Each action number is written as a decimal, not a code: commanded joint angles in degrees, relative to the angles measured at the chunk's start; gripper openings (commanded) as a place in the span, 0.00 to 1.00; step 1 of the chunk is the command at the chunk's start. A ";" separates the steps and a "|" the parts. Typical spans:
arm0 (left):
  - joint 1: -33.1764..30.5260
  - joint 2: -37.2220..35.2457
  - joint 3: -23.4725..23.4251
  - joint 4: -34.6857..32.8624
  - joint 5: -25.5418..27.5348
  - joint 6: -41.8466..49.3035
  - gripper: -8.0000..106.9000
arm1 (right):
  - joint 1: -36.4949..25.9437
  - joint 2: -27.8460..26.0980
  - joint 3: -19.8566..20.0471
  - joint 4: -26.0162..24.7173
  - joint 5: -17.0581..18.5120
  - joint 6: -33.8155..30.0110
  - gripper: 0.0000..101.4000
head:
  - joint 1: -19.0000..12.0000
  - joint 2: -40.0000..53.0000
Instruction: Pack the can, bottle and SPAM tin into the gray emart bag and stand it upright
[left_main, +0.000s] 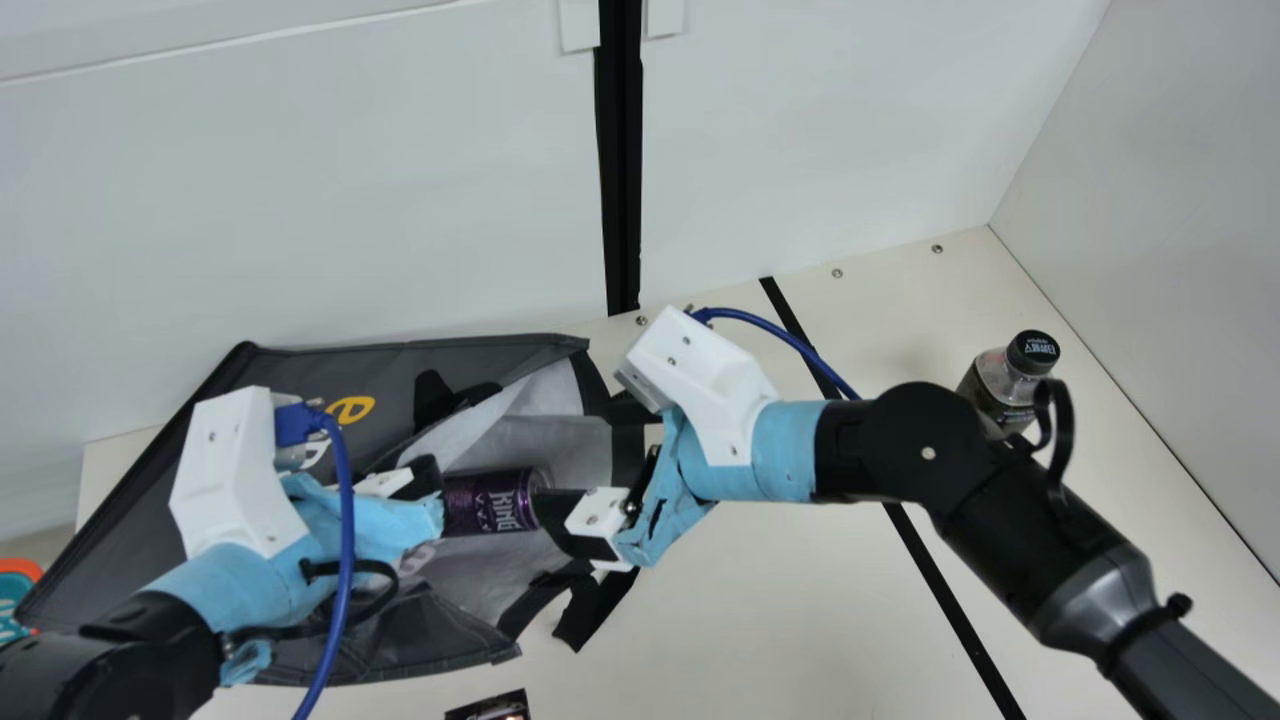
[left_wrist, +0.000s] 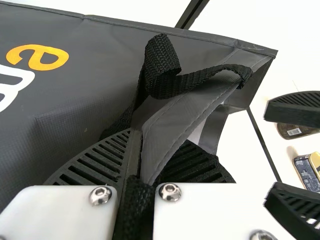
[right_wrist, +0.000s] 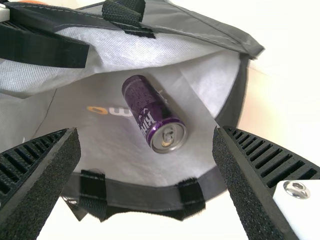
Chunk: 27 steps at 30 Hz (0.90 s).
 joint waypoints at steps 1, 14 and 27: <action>0.00 0.00 0.00 0.00 0.00 0.00 0.00 | -0.42 -1.06 0.21 -0.66 0.15 0.68 0.94 | -1.30 -0.14; 0.00 0.00 0.00 0.00 0.00 0.00 0.00 | -3.72 -6.88 1.44 -5.13 1.59 4.95 0.94 | -1.30 -0.14; 0.00 0.00 0.00 0.00 0.00 0.00 0.00 | -6.92 -11.63 2.44 -11.09 2.59 9.35 0.94 | -1.30 -0.14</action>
